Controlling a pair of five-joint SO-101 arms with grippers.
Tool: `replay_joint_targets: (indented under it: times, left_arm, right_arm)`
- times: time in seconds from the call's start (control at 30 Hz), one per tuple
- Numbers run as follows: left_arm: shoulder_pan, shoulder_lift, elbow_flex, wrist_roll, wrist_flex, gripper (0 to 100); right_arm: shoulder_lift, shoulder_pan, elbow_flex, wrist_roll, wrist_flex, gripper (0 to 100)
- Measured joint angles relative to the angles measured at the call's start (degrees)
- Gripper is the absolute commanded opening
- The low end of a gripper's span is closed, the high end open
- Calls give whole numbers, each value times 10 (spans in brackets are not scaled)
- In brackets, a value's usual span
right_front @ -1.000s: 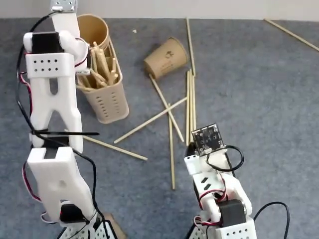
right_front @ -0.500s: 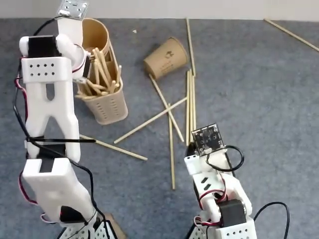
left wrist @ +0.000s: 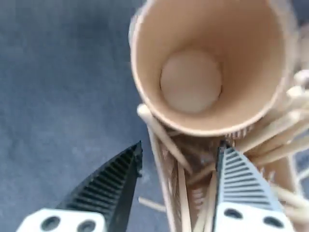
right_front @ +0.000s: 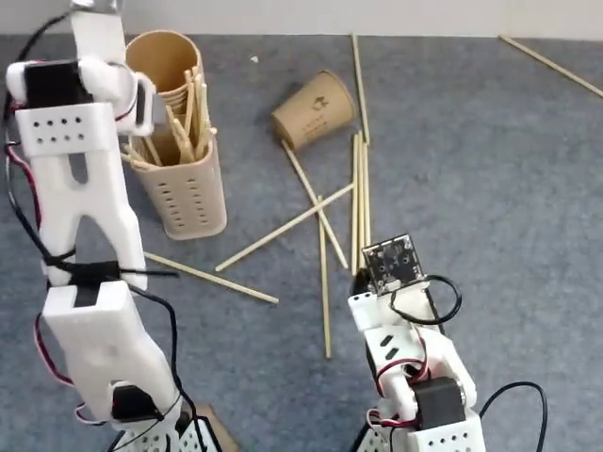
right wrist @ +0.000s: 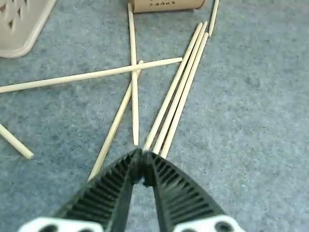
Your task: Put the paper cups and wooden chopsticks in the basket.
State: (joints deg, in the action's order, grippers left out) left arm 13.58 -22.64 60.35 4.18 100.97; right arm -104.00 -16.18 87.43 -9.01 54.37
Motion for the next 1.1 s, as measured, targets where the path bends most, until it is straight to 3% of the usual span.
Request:
replay_joint_targets:
  times: [0.33, 0.47, 0.6, 0.8, 1.1]
  left_arm:
    - [32, 85, 299, -1, 0, 277]
    - [92, 193, 280, -1, 5, 224]
    - [135, 353, 73, 0, 5, 200]
    - [137, 658, -393, 78, 1, 200]
    - [136, 991, -1067, 86, -196, 200]
  right_arm:
    - [0, 0, 0, 0, 0, 41]
    - [46, 11, -2, 0, -4, 63]
    - [179, 28, -91, 2, -9, 63]
    - [481, 30, -287, 2, -11, 63]
    - [839, 32, -461, 2, -51, 66]
